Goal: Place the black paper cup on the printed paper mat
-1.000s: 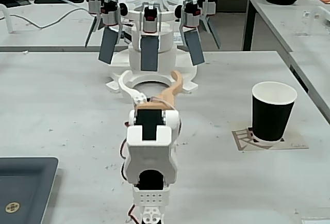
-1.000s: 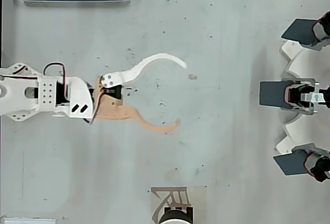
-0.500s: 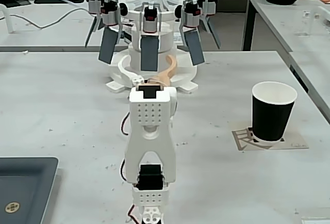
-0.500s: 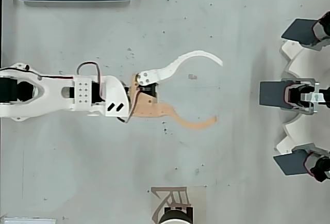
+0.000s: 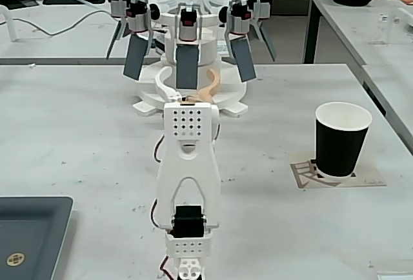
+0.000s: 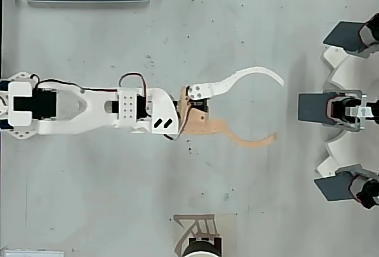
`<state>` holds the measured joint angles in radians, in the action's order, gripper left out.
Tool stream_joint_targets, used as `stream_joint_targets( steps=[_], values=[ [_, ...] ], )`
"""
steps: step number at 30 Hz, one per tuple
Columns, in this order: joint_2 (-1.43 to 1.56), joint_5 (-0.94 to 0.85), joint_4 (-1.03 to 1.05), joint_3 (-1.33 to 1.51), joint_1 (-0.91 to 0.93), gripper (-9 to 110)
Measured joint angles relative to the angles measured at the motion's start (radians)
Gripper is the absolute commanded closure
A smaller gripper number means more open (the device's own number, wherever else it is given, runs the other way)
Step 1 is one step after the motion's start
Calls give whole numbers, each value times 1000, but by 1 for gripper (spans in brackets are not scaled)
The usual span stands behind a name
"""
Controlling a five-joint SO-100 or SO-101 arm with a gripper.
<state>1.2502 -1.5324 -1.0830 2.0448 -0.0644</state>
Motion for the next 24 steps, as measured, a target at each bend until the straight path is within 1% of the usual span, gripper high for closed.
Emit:
stream_joint_targets(
  steps=[10, 18, 24],
  values=[
    [-97, 6, 0, -92, 0, 87],
    [-124, 6, 0, -104, 0, 91],
    [-124, 6, 0, -106, 0, 91]
  ],
)
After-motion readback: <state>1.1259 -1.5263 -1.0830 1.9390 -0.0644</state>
